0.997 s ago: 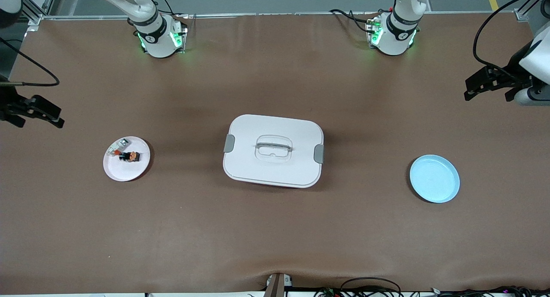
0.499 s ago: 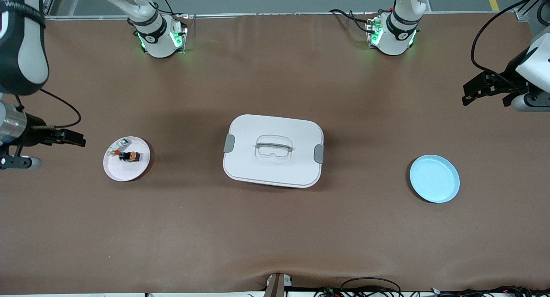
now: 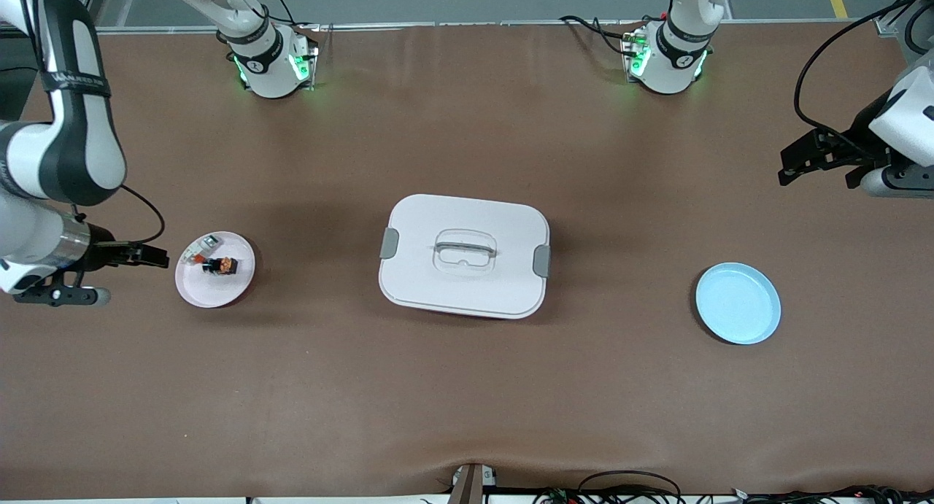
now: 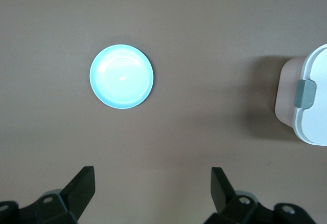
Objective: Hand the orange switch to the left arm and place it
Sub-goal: 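Move the right gripper down over the switch on the white plate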
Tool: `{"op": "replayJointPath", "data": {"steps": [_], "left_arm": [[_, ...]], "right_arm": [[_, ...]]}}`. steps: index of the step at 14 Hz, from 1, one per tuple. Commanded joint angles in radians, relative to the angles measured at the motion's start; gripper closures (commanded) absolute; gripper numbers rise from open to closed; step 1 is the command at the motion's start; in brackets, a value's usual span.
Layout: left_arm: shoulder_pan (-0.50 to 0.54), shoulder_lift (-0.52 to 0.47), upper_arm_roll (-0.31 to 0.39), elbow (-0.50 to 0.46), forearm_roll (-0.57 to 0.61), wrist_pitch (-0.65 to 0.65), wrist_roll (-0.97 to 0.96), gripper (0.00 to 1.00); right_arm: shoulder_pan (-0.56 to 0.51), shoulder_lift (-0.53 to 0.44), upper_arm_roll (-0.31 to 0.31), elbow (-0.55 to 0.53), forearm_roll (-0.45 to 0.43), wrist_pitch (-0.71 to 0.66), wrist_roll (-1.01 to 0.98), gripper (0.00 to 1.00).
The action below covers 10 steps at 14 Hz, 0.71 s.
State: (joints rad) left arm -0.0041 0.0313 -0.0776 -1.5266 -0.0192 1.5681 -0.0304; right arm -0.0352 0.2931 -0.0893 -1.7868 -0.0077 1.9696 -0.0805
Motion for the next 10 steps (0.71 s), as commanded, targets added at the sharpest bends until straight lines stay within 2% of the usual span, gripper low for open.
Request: {"op": "replayJointPath", "data": {"steps": [1, 3, 10], "left_arm": [[0.006, -0.002, -0.004, -0.003, -0.015, 0.013, 0.018, 0.0], [0.009, -0.002, -0.002, -0.006, -0.015, 0.013, 0.02, 0.0], [0.01, 0.009, -0.002, -0.004, -0.015, 0.029, 0.018, 0.0]], "right_arm": [[-0.009, -0.023, 0.006, -0.1, -0.014, 0.098, -0.01, 0.0], [-0.008, -0.017, 0.006, -0.157, -0.014, 0.176, -0.01, 0.0], [0.0, 0.06, 0.006, -0.186, -0.021, 0.244, -0.01, 0.0]]}}
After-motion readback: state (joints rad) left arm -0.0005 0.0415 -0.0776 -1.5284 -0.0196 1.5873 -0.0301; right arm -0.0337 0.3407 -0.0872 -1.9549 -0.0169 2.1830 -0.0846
